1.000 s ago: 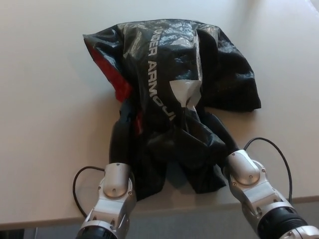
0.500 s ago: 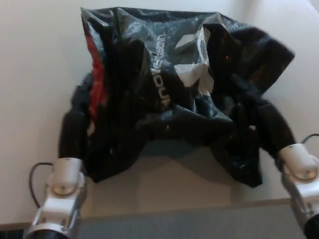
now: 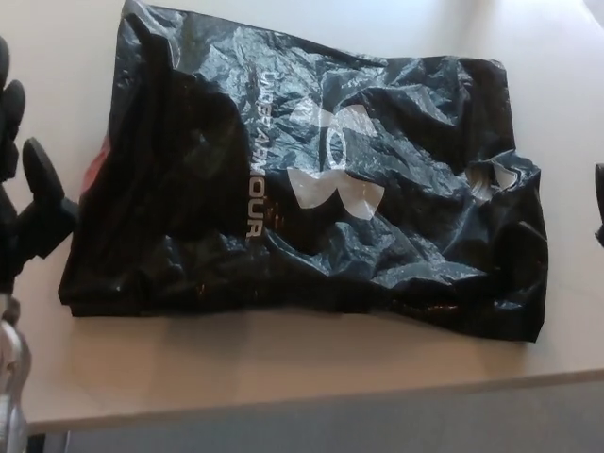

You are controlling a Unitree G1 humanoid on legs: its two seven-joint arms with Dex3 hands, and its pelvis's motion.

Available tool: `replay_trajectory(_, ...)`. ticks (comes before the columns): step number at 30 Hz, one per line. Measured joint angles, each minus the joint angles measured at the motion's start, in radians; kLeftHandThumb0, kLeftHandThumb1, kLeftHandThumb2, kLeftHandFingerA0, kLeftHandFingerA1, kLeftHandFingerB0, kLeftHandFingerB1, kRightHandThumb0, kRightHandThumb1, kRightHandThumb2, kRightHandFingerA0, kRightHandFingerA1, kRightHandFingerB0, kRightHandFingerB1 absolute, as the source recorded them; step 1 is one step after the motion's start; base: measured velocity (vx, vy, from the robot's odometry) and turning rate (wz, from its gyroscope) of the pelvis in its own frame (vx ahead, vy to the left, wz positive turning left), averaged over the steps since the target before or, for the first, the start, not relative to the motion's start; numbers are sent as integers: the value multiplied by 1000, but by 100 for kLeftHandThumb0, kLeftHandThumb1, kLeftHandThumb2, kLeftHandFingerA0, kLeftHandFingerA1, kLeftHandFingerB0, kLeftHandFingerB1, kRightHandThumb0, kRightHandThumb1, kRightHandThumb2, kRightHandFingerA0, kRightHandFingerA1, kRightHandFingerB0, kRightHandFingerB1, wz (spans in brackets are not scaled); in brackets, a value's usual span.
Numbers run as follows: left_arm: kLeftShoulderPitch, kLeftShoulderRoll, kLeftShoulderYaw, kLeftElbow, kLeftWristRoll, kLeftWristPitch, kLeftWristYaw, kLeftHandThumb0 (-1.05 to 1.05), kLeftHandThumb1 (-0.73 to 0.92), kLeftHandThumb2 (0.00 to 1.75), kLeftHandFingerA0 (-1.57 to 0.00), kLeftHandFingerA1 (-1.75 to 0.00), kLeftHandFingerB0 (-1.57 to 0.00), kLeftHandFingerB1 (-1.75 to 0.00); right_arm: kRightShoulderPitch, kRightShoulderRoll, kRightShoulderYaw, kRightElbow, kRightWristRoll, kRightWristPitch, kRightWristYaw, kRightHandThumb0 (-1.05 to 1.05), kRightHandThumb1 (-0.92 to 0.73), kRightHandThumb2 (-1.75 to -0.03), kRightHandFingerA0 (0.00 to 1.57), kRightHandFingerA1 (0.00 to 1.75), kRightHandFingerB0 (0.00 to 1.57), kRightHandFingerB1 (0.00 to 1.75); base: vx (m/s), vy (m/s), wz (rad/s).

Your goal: A plastic bag is kept in the middle of the desk and the robot uses both its hands to grab the bag from the left and right and brings its hands close together to compress the bag

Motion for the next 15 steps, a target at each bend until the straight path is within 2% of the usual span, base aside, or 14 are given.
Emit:
replay_trajectory(5, 192, -15, 7, -190, -19, -3, -14, -70, 76, 116, -2, -36, -2, -29, 199, 24, -23, -188, 4, -9, 0, -62, -92, -67, 4, 31, 5, 28, 0, 0, 0)
replay_trajectory(6, 241, -18, 7, -229, -24, -6, -18, -70, 77, 116, -2, -35, -1, -28, 250, 33, -25, -228, 6, -13, 1, -62, -74, -108, 0, 33, 3, 29, 0, 0, 0)
replay_trajectory(7, 289, -22, 7, -262, -31, -8, -24, -70, 77, 116, -2, -35, -1, -28, 300, 42, -27, -264, 8, -19, 1, -62, -74, -108, 0, 33, 3, 29, 0, 0, 0)
replay_trajectory(8, 326, -24, 6, -281, -37, -12, -28, -75, 92, 76, -7, -26, -8, -21, 339, 48, -28, -287, 10, -24, 2, -70, -75, -107, 0, 27, 9, 25, 0, 0, 0)
replay_trajectory(9, 380, -28, 6, -300, -43, -19, -36, -75, 92, 76, -7, -26, -8, -21, 396, 57, -29, -313, 12, -32, 3, -70, -75, -107, 0, 27, 9, 25, 0, 0, 0)
replay_trajectory(10, 426, -31, 5, -312, -49, -25, -42, -75, 92, 75, -10, -27, -10, -22, 446, 65, -29, -329, 14, -38, 5, -59, -92, -75, 2, 18, 5, 19, 0, 0, 0)
replay_trajectory(11, 467, -35, 5, -322, -54, -33, -49, -73, 76, 111, -5, -42, -5, -36, 490, 72, -29, -343, 16, -46, 7, -67, -75, -105, 0, 26, 0, 23, 0, 0, 0)
replay_trajectory(12, 522, -43, 4, -331, -59, -45, -57, -79, 78, 109, -7, -42, -3, -36, 548, 81, -29, -354, 19, -57, 10, -68, -72, -102, 0, 26, 0, 24, 0, 0, 0)
replay_trajectory(13, 572, -51, 3, -330, -64, -59, -65, -70, 73, 109, -5, -42, -4, -37, 600, 87, -28, -358, 23, -69, 14, -60, -91, -73, 1, 18, 3, 20, 0, 0, 0)
replay_trajectory(14, 601, -55, 3, -328, -67, -70, -71, -70, 73, 109, -5, -42, -4, -37, 630, 90, -27, -359, 25, -77, 16, -60, -91, -73, 1, 18, 3, 20, 0, 0, 0)
replay_trajectory(15, 639, -59, 3, -320, -72, -84, -78, -68, 92, 72, -11, -25, -11, -24, 667, 95, -26, -357, 28, -87, 20, -61, -81, -82, 1, 18, 2, 20, 0, 0, 0)
